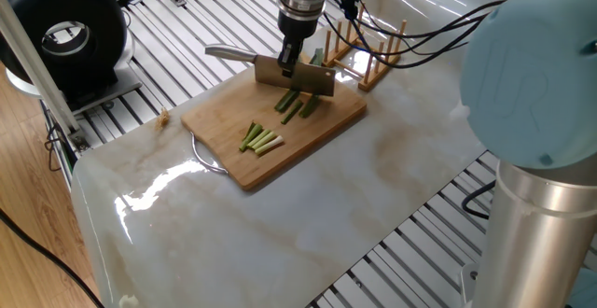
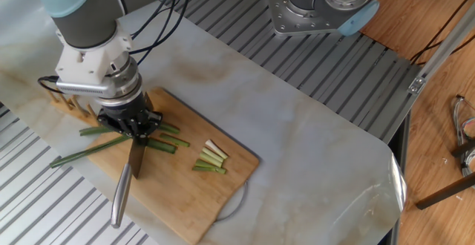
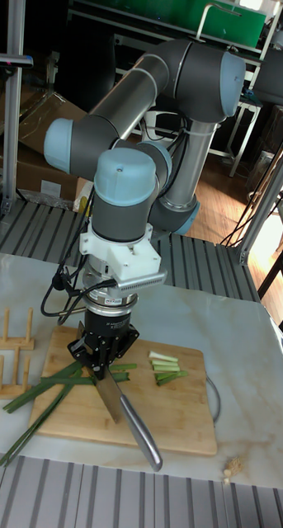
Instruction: Chop the green garlic
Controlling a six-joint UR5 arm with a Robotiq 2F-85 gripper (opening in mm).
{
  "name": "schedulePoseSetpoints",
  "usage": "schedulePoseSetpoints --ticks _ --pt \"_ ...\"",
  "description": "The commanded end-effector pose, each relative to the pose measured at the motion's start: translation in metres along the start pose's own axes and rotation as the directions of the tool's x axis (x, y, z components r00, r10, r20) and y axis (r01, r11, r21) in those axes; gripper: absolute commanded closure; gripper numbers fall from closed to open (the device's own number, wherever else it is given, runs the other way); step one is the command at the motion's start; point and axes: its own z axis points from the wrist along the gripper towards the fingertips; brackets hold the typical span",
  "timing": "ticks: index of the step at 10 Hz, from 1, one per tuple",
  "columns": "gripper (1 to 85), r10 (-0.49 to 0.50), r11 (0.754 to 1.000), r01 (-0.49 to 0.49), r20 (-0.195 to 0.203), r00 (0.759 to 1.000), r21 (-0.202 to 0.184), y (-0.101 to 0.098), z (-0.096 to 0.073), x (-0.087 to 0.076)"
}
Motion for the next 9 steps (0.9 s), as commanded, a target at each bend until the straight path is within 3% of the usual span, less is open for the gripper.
schedulePoseSetpoints --ticks 1,4,6,9 --pt "84.3 0.009 1.000 -0.009 -0.011 1.000 -0.002 -0.004 -0.003 0.009" --pt "84.3 0.011 1.000 -0.011 -0.012 1.000 0.001 -0.005 0.000 0.016" --pt "84.3 0.011 1.000 -0.011 0.016 1.000 0.010 -0.005 0.004 0.008" --pt "84.3 -0.008 1.000 0.007 0.156 0.988 0.005 -0.005 -0.001 -0.024"
